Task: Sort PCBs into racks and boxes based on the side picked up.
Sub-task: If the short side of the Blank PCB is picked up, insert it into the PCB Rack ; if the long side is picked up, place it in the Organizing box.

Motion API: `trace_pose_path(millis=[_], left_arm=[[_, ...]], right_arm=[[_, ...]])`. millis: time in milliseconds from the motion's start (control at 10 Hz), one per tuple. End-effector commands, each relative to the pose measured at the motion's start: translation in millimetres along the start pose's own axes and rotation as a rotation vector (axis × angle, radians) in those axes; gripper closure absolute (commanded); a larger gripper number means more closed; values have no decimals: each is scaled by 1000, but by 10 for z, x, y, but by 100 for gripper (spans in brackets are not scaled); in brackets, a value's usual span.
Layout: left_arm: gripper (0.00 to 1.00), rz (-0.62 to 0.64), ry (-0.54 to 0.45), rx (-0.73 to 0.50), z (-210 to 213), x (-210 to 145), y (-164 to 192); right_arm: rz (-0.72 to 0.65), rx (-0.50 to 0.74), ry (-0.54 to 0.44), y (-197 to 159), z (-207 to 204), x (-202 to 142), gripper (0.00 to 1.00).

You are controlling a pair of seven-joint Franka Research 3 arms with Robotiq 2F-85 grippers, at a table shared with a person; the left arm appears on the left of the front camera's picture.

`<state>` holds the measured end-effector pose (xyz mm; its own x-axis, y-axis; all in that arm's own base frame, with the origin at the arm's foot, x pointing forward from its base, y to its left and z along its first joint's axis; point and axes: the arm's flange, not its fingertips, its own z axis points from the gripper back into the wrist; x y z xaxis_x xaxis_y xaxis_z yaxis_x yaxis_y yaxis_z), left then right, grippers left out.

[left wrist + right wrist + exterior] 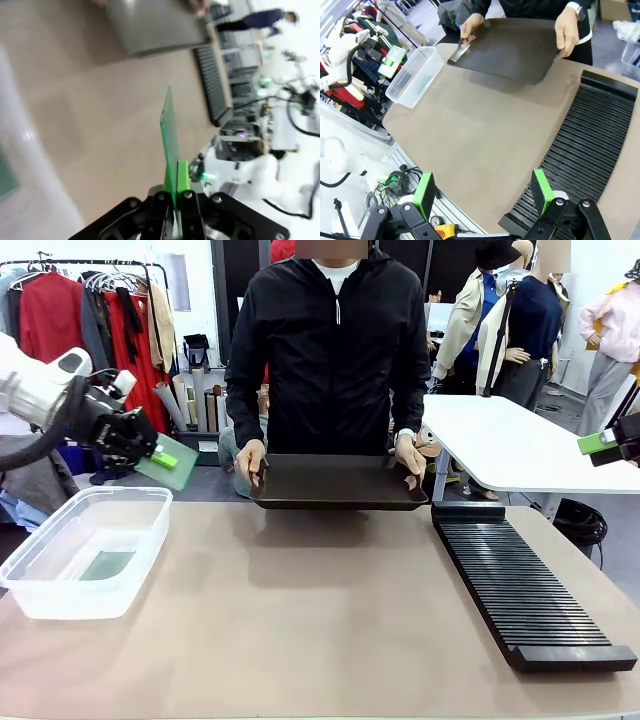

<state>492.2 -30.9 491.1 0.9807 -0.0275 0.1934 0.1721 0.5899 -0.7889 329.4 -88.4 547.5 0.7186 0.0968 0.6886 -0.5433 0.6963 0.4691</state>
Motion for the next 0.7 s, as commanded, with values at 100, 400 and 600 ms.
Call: trace_pose_path(millis=[100, 400, 600], left_arm=[[100, 105, 51, 236, 220, 32, -42], [100, 179, 93, 460, 311, 101, 33], [100, 184, 171, 526, 291, 168, 116]], right_arm=[[14, 20, -29, -6, -19, 22, 0], [14, 20, -29, -6, -19, 22, 0], [14, 20, -29, -6, -19, 22, 0]])
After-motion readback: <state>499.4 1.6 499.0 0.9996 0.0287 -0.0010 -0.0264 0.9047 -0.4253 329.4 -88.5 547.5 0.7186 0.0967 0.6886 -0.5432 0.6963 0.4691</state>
